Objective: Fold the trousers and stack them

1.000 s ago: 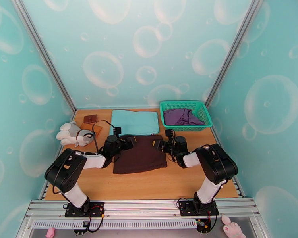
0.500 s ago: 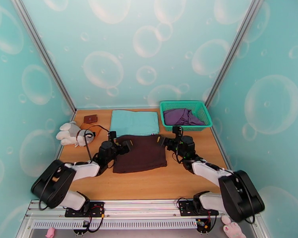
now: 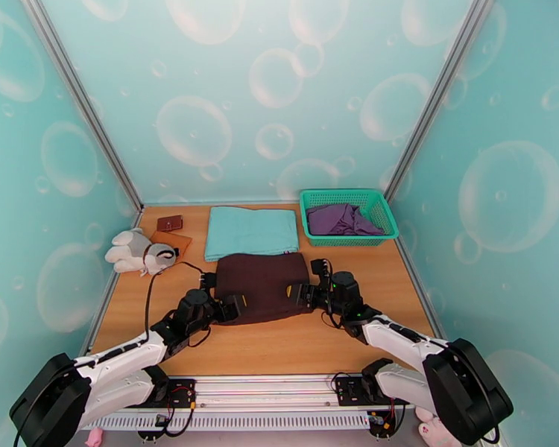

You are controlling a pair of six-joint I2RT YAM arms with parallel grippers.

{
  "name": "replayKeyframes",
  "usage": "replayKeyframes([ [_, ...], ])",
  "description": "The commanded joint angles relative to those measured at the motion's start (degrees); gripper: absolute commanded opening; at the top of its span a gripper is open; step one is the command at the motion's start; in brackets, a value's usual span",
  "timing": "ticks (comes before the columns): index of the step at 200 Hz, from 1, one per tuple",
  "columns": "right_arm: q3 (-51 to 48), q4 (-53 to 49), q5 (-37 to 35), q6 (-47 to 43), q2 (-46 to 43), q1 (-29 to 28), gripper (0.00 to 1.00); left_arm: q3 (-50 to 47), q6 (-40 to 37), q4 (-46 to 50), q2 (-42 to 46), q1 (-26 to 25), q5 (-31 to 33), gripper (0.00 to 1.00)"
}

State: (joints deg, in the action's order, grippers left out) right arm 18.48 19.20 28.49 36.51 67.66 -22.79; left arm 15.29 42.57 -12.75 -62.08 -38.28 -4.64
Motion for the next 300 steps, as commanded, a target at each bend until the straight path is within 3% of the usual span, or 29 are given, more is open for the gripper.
replayKeyframes([
  [1,-2.1,-0.8,-0.3,3.0,0.0,-0.4,0.7,-0.6,2.9,2.2,-1.7,0.0,-0.8,0.99],
  [47,-2.1,-13.4,-9.1,-0.3,-3.4,-0.1,0.71,2.5,2.5,10.0,0.3,-0.9,6.7,0.99],
  [65,1.3,-20.8,-19.7,-4.0,-8.3,-2.3,0.72,6.8,-1.7,14.4,4.8,-4.0,14.6,0.99],
  [86,6.9,-28.5,-34.3,-8.4,-14.0,-7.4,0.84,11.5,-8.4,16.0,6.6,-5.5,21.5,0.99],
  [105,11.7,-30.4,-34.7,-12.6,-13.8,-6.9,0.98,14.0,-13.2,14.4,4.7,-4.3,24.7,0.99],
  [126,16.3,-29.4,-24.4,-15.3,-7.5,-1.8,0.99,13.5,-16.7,9.1,0.2,1.5,18.7,0.99],
  [152,19.2,-25.0,-12.7,-15.8,2.3,4.3,0.99,17.3,-18.4,12.4,-10.8,8.3,12.1,0.96],
  [189,17.3,-14.5,-11.0,-14.2,8.8,4.1,0.99,20.3,-20.5,11.3,-22.0,9.5,8.0,0.96],
  [217,15.0,-11.4,-11.6,-14.4,8.8,4.9,0.99,20.0,-21.8,7.1,-25.7,10.0,-0.8,0.98],
  [241,14.6,-11.1,-12.0,-14.5,9.2,4.8,0.99,22.7,-21.6,10.2,-29.7,9.8,1.0,0.98],
  [300,11.6,-5.0,-14.7,-12.2,15.0,4.8,0.99,25.7,-22.1,8.4,-33.4,6.9,-9.5,0.7],
])
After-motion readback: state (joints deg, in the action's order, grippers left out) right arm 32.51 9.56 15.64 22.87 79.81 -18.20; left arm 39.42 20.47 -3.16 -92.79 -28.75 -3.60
